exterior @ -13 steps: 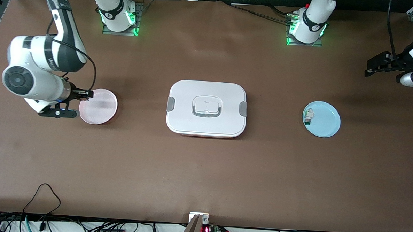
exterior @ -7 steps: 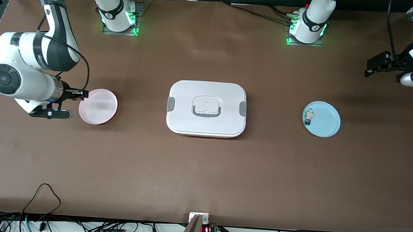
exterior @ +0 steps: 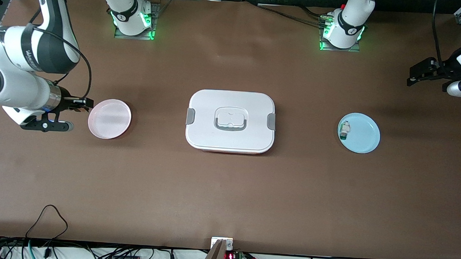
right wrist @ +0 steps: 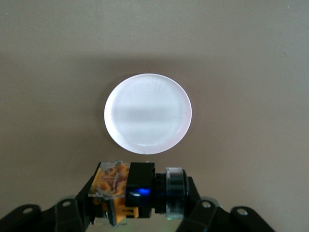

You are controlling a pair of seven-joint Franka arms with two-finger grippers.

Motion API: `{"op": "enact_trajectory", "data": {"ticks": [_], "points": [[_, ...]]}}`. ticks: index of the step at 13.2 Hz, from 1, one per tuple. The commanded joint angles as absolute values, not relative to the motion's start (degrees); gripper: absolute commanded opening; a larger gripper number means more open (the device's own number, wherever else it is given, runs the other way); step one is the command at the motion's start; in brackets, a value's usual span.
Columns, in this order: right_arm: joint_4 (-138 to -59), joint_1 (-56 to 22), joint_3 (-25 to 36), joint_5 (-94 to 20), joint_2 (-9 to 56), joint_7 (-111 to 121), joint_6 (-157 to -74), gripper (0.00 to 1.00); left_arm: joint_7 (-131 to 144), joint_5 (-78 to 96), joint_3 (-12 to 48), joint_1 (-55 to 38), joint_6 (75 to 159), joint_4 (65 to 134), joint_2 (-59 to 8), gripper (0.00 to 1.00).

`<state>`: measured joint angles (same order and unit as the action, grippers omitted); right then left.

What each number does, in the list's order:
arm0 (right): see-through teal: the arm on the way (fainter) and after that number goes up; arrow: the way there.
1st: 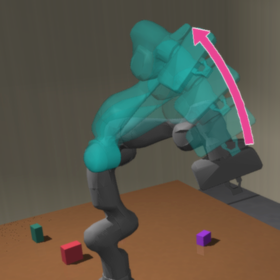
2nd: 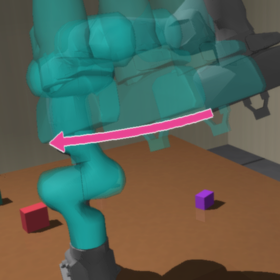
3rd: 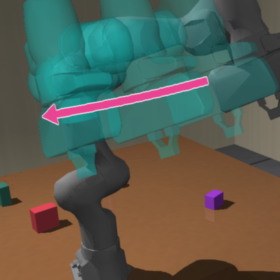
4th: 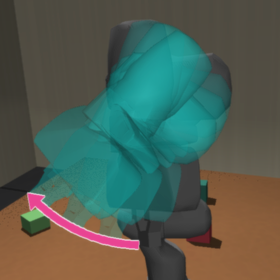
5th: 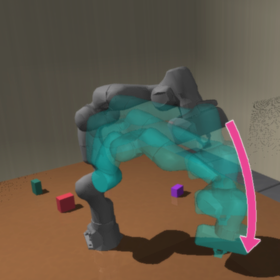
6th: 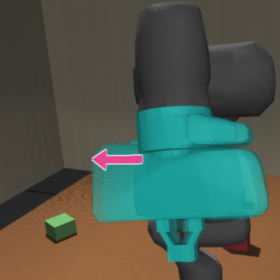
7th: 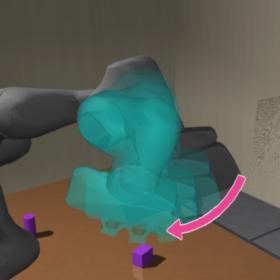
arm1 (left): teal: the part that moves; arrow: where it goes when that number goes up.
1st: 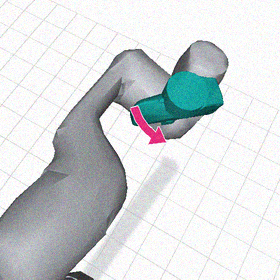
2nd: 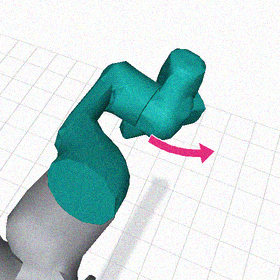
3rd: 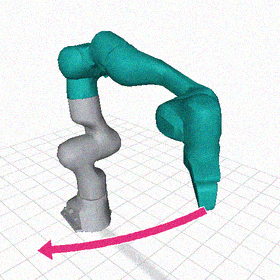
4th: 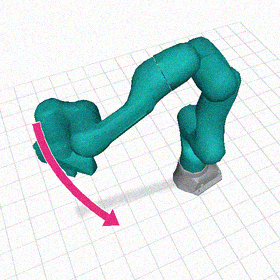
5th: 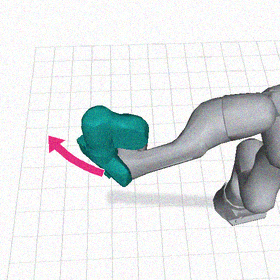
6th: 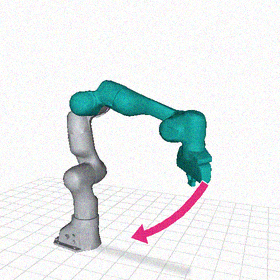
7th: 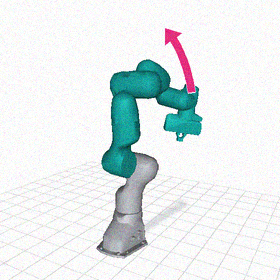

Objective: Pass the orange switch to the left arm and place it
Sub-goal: 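Carry the switch toward the white box with the right gripper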

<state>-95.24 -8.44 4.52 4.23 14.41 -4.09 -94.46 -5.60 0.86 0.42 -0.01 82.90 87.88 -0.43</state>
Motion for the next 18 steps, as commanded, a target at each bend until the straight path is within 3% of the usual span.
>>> {"op": "enact_trajectory", "data": {"ticks": [1,9,11,13,18], "points": [[-93.61,-8.26,4.57,3.08,11.52,-1.77,-90.63,0.46,-5.98,-0.26,0.53,0.0,81.65,86.57,-0.62,1.0],[-88.25,-6.68,3.87,-3.87,8.79,10.71,-87.63,0.46,-5.98,-0.26,0.53,0.0,81.65,86.57,-0.62,1.0],[-88.24,-7.21,2.56,-5.0,7.56,20.59,-87.71,0.46,-5.98,-0.26,0.53,0.0,81.65,86.57,-0.62,1.0],[-88.07,-7.03,2.9,-13.49,7.12,28.97,-87.54,0.46,-5.98,-0.26,0.53,0.0,81.65,86.57,-0.62,1.0],[-88.07,-7.12,2.29,-15.29,5.01,38.11,-87.63,0.46,-5.98,-0.26,0.53,0.0,81.65,86.57,-0.62,1.0]]}}
